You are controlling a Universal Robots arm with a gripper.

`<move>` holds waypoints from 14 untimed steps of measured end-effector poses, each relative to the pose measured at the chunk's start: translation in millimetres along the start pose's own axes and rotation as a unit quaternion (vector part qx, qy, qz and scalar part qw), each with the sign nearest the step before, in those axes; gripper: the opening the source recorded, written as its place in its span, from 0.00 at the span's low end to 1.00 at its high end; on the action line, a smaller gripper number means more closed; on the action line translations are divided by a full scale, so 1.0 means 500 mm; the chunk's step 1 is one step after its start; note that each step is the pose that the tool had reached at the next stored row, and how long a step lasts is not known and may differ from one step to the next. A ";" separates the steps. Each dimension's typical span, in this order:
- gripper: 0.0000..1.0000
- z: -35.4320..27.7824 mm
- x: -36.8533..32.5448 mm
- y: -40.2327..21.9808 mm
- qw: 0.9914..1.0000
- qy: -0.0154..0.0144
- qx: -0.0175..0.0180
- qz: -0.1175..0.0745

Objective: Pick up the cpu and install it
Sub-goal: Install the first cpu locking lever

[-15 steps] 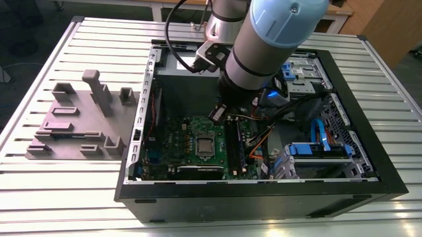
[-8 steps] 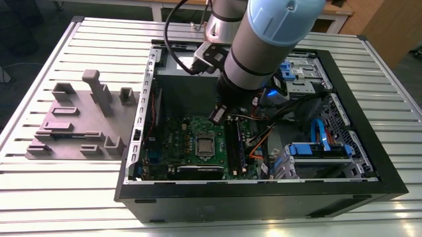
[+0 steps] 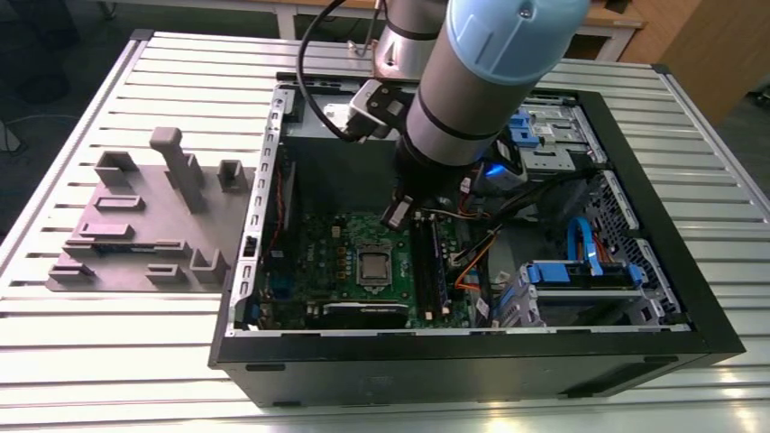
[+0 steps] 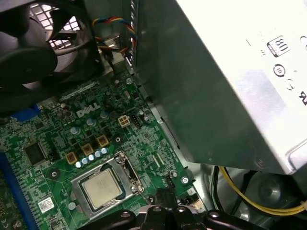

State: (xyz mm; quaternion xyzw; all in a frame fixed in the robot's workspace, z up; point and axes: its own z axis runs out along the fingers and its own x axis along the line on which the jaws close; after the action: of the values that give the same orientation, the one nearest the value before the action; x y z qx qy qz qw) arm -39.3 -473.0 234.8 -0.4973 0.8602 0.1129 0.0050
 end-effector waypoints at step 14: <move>0.10 -0.002 0.014 -0.001 1.000 -0.002 0.006 -0.008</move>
State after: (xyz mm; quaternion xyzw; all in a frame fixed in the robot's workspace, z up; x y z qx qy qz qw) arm -42.5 -479.5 234.8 -0.5037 0.8570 0.1086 0.0110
